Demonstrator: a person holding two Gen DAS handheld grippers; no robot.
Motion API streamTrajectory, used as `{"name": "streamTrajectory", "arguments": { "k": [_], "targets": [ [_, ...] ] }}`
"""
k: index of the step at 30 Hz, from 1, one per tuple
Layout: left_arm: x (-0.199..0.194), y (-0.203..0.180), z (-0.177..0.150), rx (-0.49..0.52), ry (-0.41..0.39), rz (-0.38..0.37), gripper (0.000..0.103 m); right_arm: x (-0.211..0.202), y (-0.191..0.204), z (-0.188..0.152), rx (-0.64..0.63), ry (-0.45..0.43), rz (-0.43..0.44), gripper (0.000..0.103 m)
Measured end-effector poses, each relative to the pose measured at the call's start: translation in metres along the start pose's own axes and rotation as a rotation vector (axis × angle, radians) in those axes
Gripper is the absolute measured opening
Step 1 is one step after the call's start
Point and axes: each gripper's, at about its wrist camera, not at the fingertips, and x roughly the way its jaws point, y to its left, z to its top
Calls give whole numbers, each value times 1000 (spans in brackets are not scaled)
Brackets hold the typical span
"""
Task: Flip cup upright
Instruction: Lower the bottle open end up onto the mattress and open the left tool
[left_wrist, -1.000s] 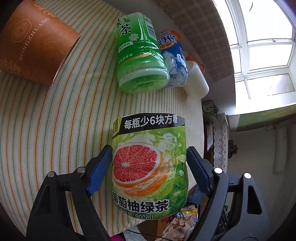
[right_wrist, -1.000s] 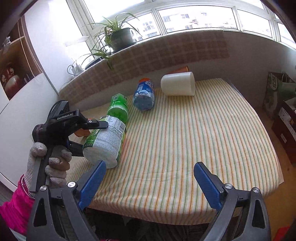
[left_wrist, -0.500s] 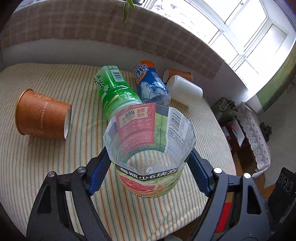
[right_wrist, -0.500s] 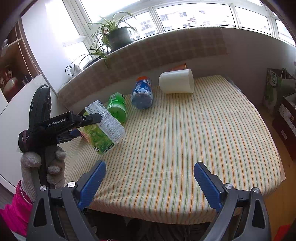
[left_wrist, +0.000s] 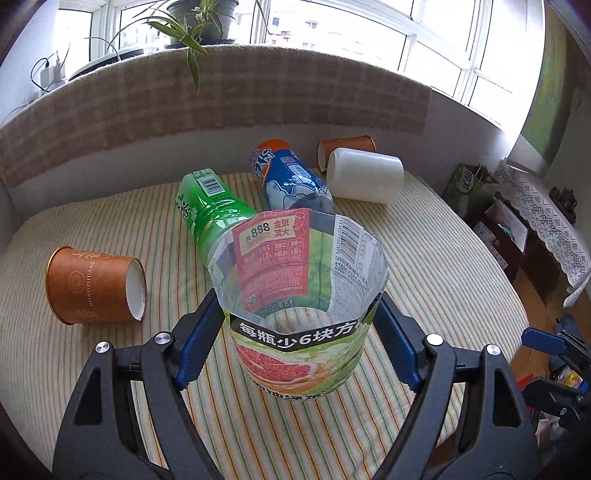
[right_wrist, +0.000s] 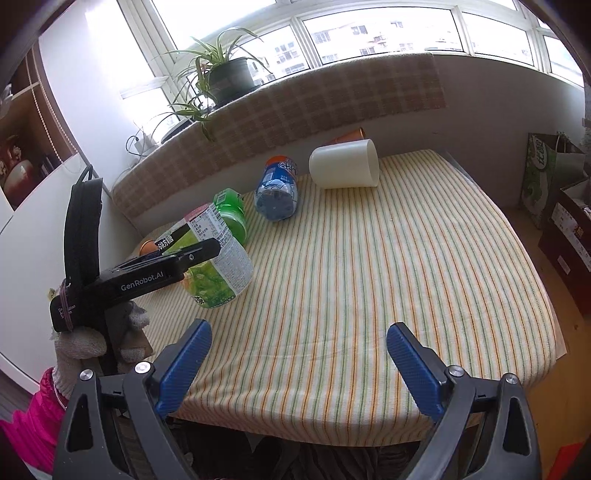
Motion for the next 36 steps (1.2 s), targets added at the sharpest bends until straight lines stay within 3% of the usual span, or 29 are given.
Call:
{"name": "streamTrajectory", "arguments": {
  "k": [6,13,22,36],
  "targets": [
    [4,-13,-8,79,-10,37,82,-1,0,0,1,-7,-5,97],
    [4,-16,-14,88,-7,35,82,-3,-2,0,9,-8,-5,97],
    [2,-9,-16,49,-17,-5,83,-5,1,0,3,-9,1,97],
    [5,4,-33,-36,71,-130,90,-10,6,1,-8,-23,5,97]
  ]
}}
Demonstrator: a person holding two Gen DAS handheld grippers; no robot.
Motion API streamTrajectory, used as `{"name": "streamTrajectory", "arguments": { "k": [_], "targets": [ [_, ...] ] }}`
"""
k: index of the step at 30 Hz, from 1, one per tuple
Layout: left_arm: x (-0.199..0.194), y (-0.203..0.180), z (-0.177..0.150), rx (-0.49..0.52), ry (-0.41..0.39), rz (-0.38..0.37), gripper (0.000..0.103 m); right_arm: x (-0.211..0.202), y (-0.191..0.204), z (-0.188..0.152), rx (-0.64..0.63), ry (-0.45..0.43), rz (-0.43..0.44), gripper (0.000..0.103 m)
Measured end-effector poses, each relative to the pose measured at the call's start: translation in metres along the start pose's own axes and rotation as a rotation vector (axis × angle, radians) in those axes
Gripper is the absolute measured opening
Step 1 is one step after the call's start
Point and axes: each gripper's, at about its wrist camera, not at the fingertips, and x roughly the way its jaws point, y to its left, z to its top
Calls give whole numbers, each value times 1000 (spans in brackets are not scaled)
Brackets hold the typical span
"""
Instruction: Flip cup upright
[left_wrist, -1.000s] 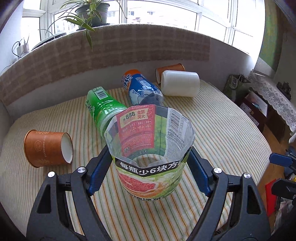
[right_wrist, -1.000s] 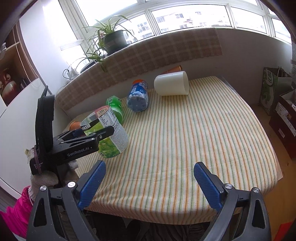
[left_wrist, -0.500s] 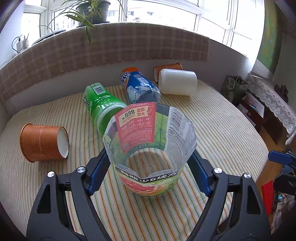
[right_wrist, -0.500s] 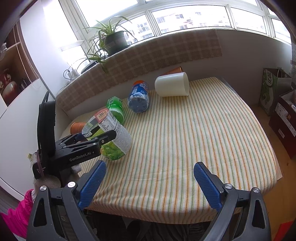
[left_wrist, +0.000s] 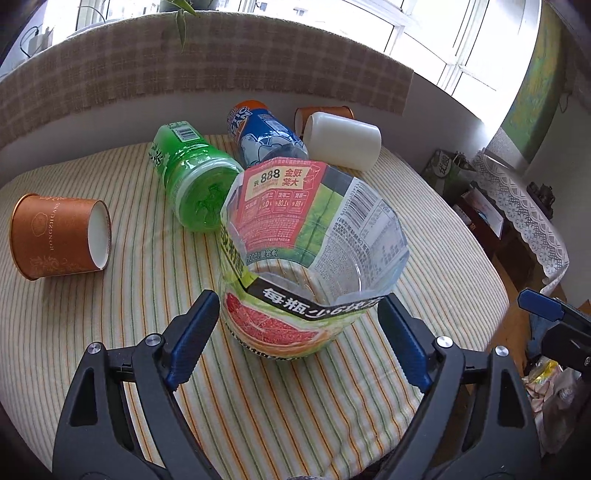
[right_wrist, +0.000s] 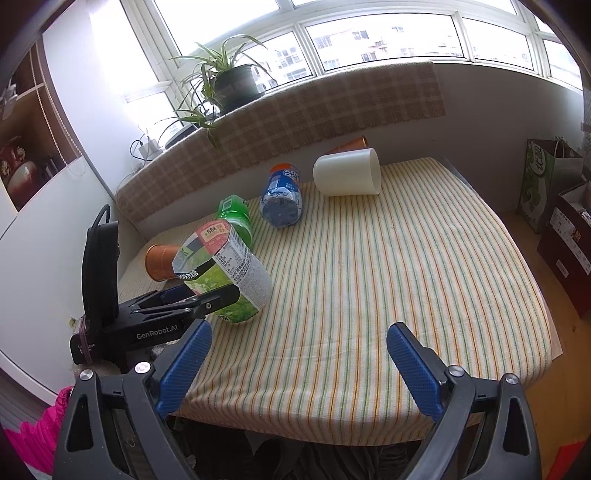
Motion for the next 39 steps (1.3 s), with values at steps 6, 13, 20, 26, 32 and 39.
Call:
{"name": "streamTrajectory", "arguments": {
  "k": [6,13,20,26,32,39],
  "targets": [
    [-12,18,-16,-47,6,17,90,1,6,1,-17,-6,0,97],
    [-61,41,-26,-112,-114,109,90,0,20,7,-70,-54,-33,97],
    [-124,31,-22,-84,-345,263,90,-5,36,13,-126,-158,-117,100],
    [-158,16,-20,-45,-488,336,103,-9,49,14,-171,-253,-215,103],
    [-175,9,-24,-33,-531,364,103,-12,53,14,-175,-277,-218,103],
    [-181,4,-27,-26,-549,385,103,-17,57,15,-188,-305,-229,103]
  ]
}}
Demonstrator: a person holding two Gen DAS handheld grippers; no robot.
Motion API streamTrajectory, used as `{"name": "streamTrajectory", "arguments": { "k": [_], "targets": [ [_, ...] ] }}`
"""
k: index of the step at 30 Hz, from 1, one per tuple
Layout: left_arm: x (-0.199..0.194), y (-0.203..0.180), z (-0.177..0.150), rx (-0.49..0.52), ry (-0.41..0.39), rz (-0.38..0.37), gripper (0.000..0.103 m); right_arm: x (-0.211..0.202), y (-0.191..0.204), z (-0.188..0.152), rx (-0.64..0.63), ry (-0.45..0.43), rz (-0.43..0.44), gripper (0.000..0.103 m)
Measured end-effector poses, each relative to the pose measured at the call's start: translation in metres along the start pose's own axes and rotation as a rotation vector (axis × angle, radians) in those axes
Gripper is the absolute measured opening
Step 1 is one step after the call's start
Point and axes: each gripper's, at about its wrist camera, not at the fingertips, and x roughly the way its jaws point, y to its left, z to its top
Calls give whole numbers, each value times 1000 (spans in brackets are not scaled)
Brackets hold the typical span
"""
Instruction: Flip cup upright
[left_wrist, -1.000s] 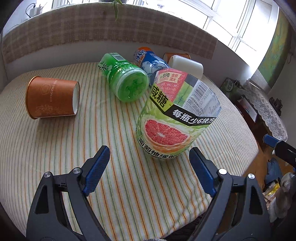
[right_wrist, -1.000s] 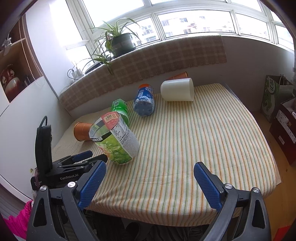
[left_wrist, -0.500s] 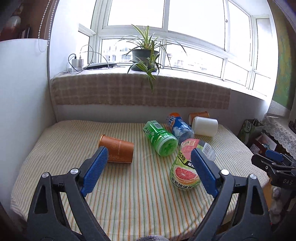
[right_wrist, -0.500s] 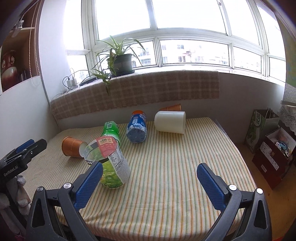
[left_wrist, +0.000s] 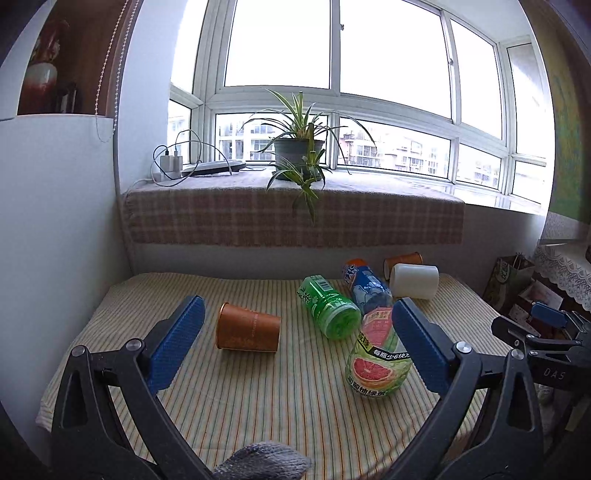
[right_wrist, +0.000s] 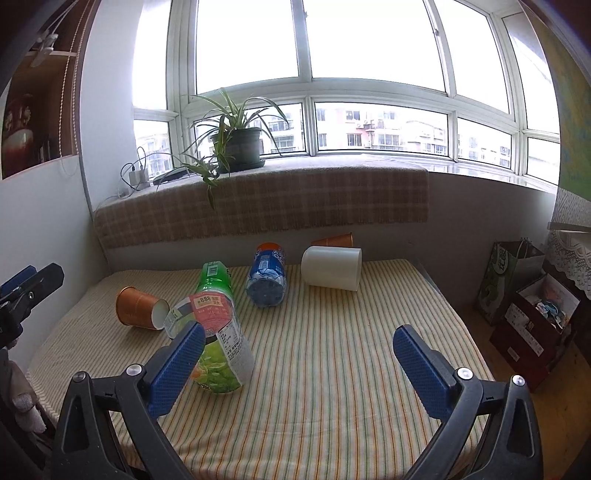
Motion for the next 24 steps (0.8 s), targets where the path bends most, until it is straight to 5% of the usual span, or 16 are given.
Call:
{"name": "streamTrajectory", "arguments": {
  "k": [24],
  "targets": [
    [2,9,1,-18,-1,25,103,8,5,2,-4,8,9,103]
  ]
}}
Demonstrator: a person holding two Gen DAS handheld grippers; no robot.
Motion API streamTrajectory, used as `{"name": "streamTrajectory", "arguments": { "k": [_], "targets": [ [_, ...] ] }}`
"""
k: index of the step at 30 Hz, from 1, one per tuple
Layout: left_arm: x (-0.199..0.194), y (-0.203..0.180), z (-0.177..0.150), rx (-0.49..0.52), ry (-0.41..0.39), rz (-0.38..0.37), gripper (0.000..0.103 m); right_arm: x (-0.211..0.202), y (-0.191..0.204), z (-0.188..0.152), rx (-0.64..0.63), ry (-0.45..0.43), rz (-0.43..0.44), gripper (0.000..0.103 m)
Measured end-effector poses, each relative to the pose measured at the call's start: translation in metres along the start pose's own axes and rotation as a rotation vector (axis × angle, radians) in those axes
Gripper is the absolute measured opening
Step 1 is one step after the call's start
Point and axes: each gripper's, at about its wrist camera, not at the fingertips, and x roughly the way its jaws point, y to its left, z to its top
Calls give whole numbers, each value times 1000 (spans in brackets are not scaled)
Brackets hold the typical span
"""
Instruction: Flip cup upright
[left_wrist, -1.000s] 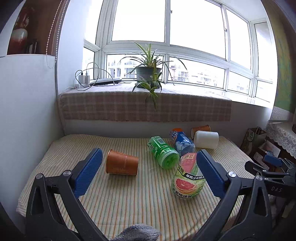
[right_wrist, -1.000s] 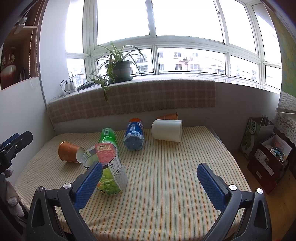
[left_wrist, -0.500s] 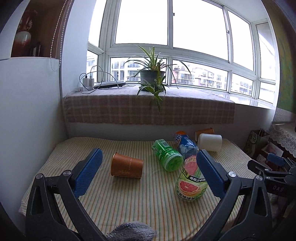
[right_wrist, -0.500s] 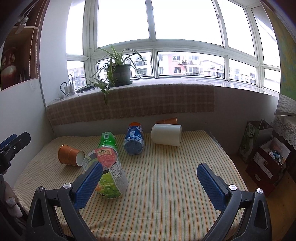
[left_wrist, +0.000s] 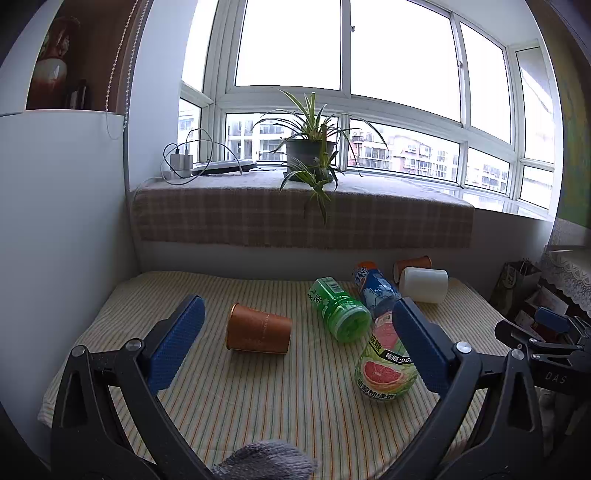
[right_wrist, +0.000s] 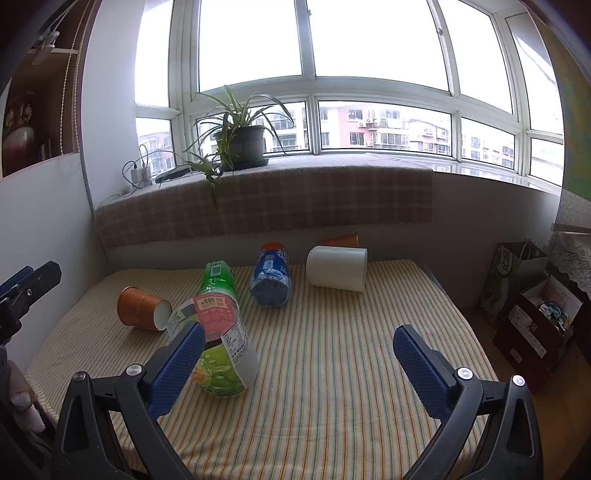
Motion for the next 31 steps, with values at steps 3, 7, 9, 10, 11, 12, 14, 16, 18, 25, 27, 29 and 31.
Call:
{"name": "streamTrajectory", "arguments": {
  "k": [3,7,9,10,11,12,14,16,18,25,27,29,31],
  "targets": [
    [0,0,0,1,-2,1,103,1,-1,0,2,3,0,103],
    [0,0,0,1,-1,-1,103,2,-1,0,4,5,0,103],
    [0,0,0,3,-1,1,103,2,-1,0,3,5,0,103],
    [0,0,0,2,0,1,103,2,-1,0,2,5,0,103],
    [0,0,0,0,0,0,103,2,-1,0,0,5,0,103],
    [0,0,0,-1,0,0,103,2,-1,0,0,6,1,103],
    [0,-1,0,0,-1,1,103,3,-1,-1,0,9,3,103],
    [0,0,0,0,-1,0,103,4,-1,0,-1,11,5,103],
    [0,0,0,1,-1,0,103,4,0,0,-1,11,6,103],
    [1,2,0,2,2,0,103,5,0,0,-1,12,7,103],
    [1,2,0,4,0,2,103,5,0,0,-1,13,8,103],
    [1,2,-1,0,1,2,103,5,0,-1,-1,13,8,103],
    [2,3,-1,1,2,3,103,5,1,-1,-1,15,9,103]
  ]
}}
